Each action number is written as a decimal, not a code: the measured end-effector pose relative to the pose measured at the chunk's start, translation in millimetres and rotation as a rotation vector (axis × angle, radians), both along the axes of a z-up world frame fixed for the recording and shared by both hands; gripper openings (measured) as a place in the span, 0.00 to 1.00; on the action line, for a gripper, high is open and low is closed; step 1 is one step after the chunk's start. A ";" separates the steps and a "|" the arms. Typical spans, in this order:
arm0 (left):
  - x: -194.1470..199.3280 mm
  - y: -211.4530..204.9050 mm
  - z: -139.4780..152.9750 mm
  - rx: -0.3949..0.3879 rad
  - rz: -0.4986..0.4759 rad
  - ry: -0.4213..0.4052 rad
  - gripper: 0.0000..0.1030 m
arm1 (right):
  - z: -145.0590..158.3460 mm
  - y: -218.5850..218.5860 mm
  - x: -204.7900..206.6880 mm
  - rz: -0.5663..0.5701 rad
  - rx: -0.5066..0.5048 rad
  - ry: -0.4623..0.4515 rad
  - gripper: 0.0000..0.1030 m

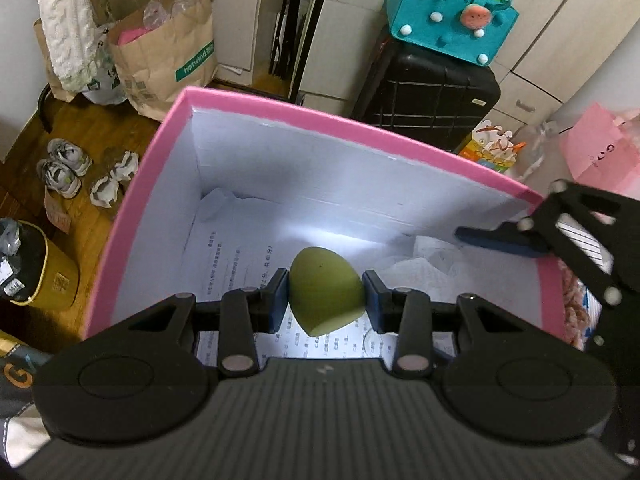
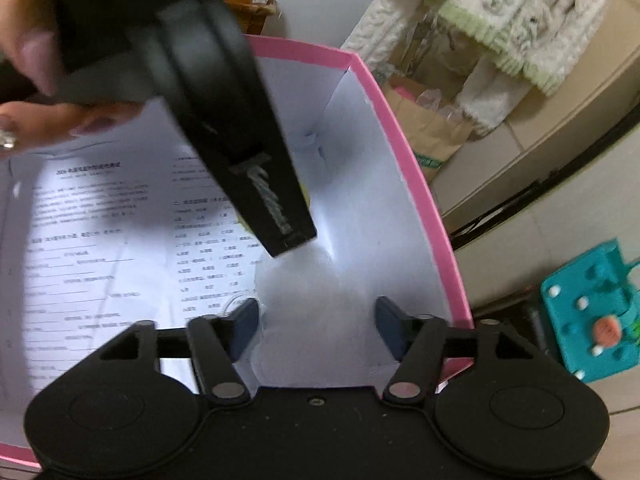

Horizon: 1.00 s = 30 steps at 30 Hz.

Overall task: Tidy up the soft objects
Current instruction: 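Lower the sponge into the pink box and open the left gripper while the right releases the puff there, then withdraw both grippers from the box and move the left toward the plush cat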

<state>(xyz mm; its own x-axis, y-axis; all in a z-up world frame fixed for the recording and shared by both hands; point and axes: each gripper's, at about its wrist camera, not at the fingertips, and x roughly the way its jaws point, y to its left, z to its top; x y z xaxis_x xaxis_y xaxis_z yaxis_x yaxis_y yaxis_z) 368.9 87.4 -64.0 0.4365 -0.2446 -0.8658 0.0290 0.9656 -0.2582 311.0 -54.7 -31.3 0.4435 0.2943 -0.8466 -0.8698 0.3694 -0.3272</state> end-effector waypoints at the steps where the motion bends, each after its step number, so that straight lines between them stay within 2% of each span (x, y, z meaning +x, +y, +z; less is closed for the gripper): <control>1: 2.9 0.2 -3.0 -0.003 0.006 0.007 0.37 | 1.8 -1.9 -2.1 -0.003 0.011 -0.003 0.69; 5: 9.1 0.0 -8.0 -0.017 0.013 0.016 0.37 | 19.9 -18.9 4.7 -0.093 0.160 0.136 0.69; 8: 11.6 -0.6 -9.2 -0.029 0.019 0.007 0.38 | 33.8 -32.3 -2.4 -0.116 0.235 0.147 0.69; 12: 12.0 -5.6 -11.0 0.005 -0.012 0.003 0.41 | 47.7 -52.6 -5.6 -0.174 0.319 0.210 0.69; 15: 10.9 -7.4 -9.5 0.029 -0.024 -0.012 0.52 | 51.4 -67.7 -9.4 -0.228 0.410 0.309 0.69; 17: 6.3 -7.3 -4.3 0.049 -0.021 -0.043 0.52 | 52.5 -73.0 -13.2 -0.250 0.458 0.360 0.69; 20: -8.2 -9.9 13.0 0.094 -0.045 -0.109 0.55 | 56.4 -78.8 -28.2 -0.263 0.488 0.360 0.69; 22: -21.4 -11.4 28.3 0.123 -0.074 -0.137 0.62 | 60.5 -80.2 -34.5 -0.258 0.497 0.350 0.69; 30: -85.0 -8.6 79.9 0.159 -0.142 -0.186 0.65 | 82.0 -103.4 -76.5 -0.260 0.531 0.283 0.69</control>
